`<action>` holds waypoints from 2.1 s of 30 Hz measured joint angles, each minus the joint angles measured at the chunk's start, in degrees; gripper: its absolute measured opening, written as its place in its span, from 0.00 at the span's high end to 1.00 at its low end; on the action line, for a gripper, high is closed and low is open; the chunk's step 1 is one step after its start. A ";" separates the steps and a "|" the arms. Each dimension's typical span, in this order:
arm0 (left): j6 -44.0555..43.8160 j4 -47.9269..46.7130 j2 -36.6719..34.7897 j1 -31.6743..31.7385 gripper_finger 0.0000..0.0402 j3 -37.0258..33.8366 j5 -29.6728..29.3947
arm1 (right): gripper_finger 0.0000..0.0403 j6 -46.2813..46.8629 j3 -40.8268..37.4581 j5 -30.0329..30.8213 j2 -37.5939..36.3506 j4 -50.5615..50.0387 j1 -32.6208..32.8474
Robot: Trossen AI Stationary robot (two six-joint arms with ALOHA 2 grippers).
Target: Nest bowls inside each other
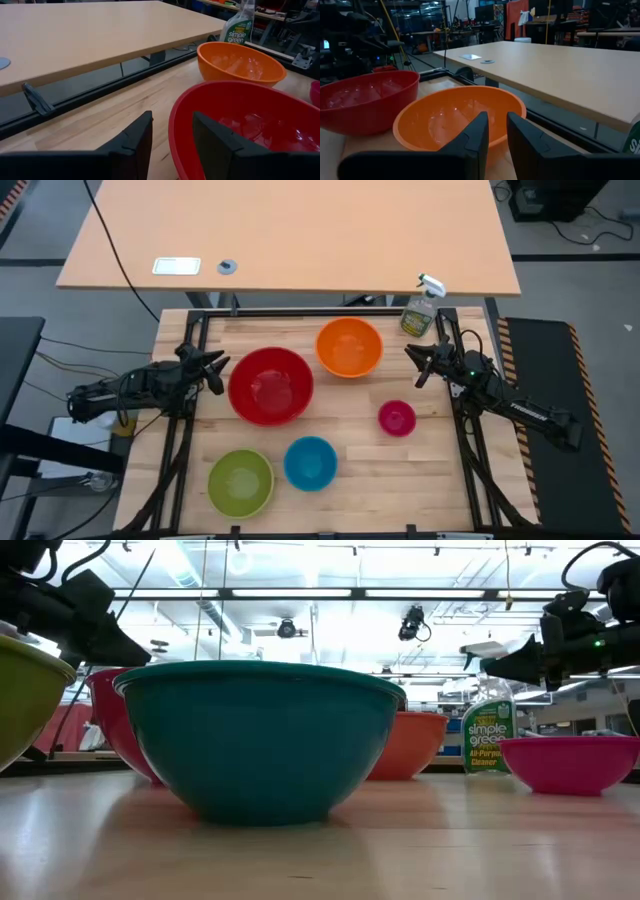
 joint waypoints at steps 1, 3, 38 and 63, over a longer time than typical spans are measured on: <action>0.00 0.00 -0.01 0.01 0.65 0.00 0.00 | 0.81 -0.02 0.00 -0.01 0.00 -0.01 0.00; 0.01 0.01 0.00 0.00 0.65 0.00 0.00 | 0.81 0.00 0.00 -0.01 0.01 0.00 0.00; 0.02 0.02 0.01 0.01 0.65 0.00 0.00 | 0.81 -0.01 0.01 -0.01 0.01 0.00 0.00; -15.84 20.72 -0.01 0.00 0.65 0.02 -0.01 | 0.81 21.83 0.02 2.43 0.00 19.70 -0.12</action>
